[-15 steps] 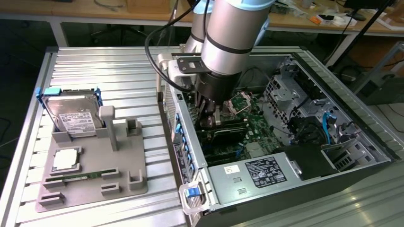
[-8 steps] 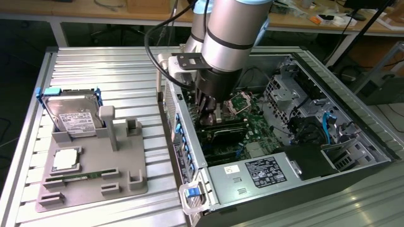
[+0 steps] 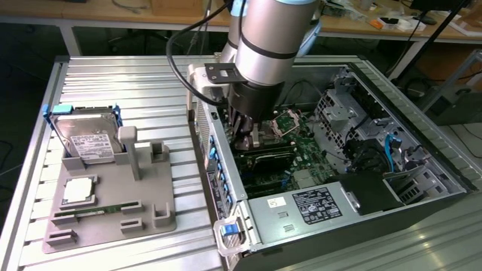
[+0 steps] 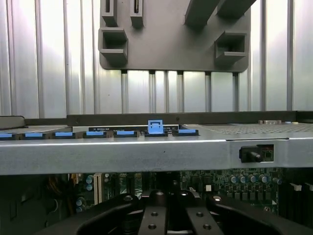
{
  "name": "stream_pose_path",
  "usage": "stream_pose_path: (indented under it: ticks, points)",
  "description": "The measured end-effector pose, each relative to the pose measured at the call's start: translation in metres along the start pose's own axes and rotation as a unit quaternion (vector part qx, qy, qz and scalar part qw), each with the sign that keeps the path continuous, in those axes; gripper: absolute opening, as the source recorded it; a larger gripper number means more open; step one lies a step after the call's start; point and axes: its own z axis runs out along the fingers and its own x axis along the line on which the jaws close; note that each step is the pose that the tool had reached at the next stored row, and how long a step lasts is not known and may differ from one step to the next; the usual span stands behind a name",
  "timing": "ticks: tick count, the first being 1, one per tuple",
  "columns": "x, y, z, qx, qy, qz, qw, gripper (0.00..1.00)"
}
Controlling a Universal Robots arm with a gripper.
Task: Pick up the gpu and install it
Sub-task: 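Press down on the gpu until it lock into place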
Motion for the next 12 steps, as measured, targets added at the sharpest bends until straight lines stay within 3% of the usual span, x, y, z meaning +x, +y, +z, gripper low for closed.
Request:
stream_pose_path:
  ticks: [12]
  points:
    - [0.0, 0.0117, 0.0006, -0.0012, 0.0, 0.0, 1.0, 0.11]
